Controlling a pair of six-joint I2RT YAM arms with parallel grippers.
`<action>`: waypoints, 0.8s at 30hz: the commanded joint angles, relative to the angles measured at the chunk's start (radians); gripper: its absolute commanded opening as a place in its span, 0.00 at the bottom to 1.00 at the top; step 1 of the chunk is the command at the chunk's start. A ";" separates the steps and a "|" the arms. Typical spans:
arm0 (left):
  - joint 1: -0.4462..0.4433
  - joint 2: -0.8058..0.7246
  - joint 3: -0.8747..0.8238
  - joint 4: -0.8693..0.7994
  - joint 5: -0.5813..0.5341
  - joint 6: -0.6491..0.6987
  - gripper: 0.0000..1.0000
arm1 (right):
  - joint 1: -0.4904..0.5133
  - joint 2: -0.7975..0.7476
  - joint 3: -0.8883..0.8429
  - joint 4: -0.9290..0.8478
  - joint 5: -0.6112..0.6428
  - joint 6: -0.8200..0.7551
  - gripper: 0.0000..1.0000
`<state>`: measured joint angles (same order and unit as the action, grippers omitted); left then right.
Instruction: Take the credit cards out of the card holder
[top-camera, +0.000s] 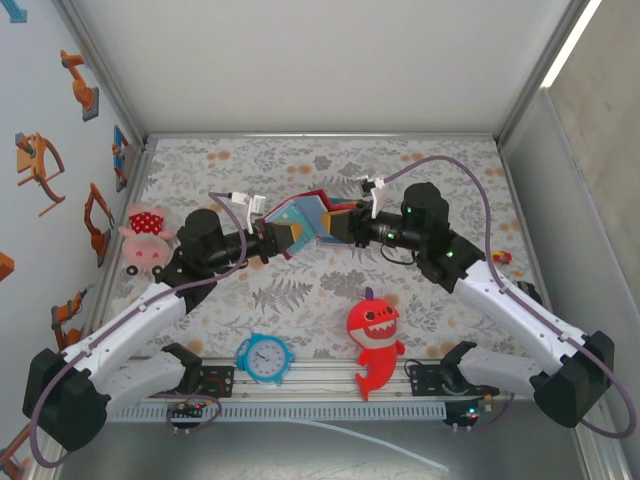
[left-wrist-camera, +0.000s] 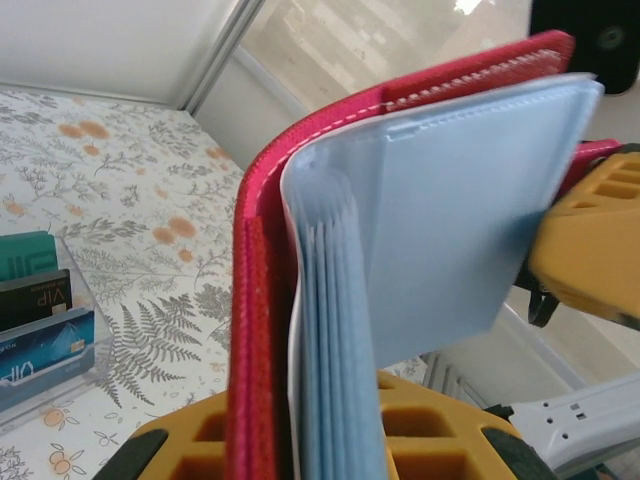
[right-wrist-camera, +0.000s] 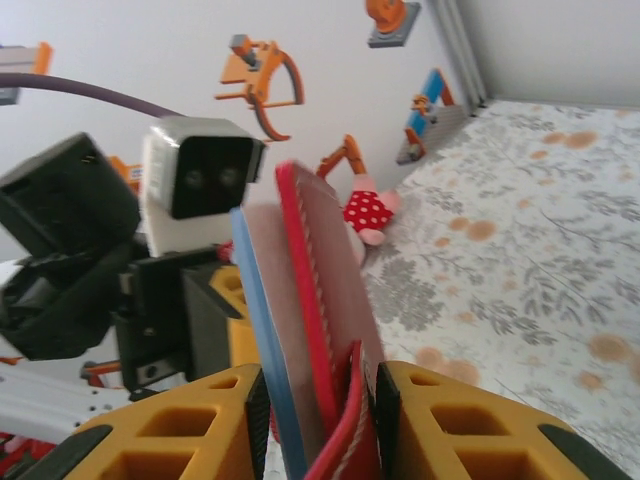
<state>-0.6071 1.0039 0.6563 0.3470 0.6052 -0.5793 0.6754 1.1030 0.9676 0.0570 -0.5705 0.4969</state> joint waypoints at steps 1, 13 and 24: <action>0.006 -0.004 -0.001 0.024 0.001 0.020 0.06 | -0.004 0.009 0.005 0.101 -0.095 0.038 0.33; 0.009 -0.022 0.002 0.029 0.007 0.022 0.02 | -0.007 0.063 0.035 0.066 -0.068 0.035 0.39; 0.012 0.006 0.070 -0.075 -0.031 -0.003 0.00 | -0.005 0.060 0.047 -0.092 0.013 -0.141 0.79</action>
<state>-0.6014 1.0080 0.6685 0.2932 0.5873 -0.5804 0.6735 1.1740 0.9802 0.0334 -0.6060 0.4351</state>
